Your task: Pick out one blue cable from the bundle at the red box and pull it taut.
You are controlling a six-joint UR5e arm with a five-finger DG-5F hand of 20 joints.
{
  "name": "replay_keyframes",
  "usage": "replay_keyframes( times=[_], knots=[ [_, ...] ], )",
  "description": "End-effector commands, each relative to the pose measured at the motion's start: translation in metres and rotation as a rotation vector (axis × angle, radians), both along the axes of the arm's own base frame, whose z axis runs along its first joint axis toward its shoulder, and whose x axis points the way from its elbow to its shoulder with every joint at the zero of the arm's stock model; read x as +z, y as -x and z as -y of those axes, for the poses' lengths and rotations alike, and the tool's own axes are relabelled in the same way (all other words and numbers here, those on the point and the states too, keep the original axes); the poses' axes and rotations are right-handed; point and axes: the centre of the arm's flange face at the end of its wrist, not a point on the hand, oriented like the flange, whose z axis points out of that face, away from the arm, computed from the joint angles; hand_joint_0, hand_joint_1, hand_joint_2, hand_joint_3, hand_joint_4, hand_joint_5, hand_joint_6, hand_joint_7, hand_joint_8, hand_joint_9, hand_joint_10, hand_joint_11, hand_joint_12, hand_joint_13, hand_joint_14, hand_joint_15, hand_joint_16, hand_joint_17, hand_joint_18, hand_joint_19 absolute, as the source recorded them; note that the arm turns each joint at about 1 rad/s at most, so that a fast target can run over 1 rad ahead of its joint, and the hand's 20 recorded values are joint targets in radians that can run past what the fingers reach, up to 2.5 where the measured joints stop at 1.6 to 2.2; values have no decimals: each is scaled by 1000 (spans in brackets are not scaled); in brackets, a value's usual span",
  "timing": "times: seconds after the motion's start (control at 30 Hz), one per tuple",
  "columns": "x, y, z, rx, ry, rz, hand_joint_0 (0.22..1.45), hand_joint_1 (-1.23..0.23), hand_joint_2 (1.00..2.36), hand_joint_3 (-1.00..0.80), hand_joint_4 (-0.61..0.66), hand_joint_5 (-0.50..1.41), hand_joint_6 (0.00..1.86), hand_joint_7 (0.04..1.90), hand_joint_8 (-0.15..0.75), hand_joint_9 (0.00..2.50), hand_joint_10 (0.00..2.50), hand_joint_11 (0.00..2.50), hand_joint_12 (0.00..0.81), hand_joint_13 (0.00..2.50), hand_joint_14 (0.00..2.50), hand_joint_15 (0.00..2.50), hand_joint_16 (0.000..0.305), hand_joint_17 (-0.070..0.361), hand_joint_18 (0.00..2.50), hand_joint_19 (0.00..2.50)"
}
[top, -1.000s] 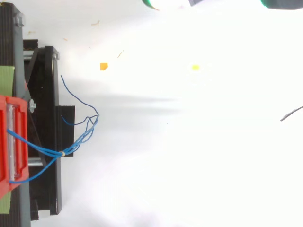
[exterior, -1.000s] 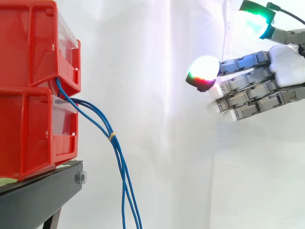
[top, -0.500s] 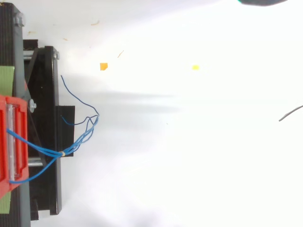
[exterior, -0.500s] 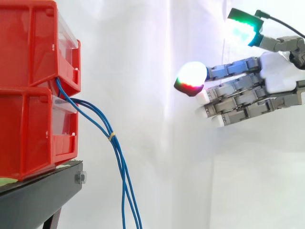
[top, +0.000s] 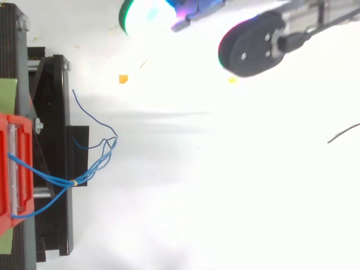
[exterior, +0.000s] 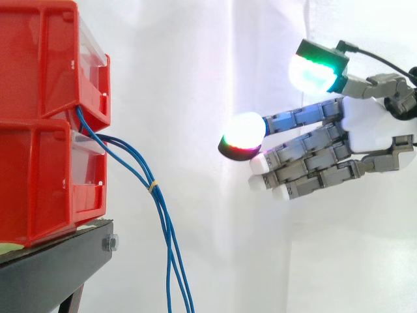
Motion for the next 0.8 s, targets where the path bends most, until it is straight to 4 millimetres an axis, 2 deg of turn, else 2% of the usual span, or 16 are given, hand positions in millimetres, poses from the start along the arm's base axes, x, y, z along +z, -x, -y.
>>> replay_keyframes(
  times=[0.0,0.23,0.33,0.5,0.63,0.77],
  knots=[
    [-3,-3,-11,14,8,-11,536,-629,1000,-500,151,-205,501,661,217,577,2,39,296,329,4,108,41,92,160,312],
    [-8,-1,-20,12,16,-54,535,-627,1000,-500,153,-204,501,658,219,583,0,35,296,333,4,116,41,92,168,318],
    [-27,5,-28,6,19,-74,536,-626,1000,-500,155,-203,502,660,221,585,0,36,297,333,4,113,41,92,169,318],
    [-36,-1,-37,-19,24,-16,535,-625,1000,-500,155,-202,501,657,222,586,1,43,297,335,4,113,41,92,172,325],
    [-70,-13,-44,-17,25,-29,536,-625,1000,-500,158,-201,501,659,223,587,0,44,298,338,5,121,41,92,175,328],
    [-89,-21,-49,-14,20,-25,536,-622,1000,-500,160,-201,502,659,225,588,0,44,298,340,5,125,41,92,177,327]
  ],
)
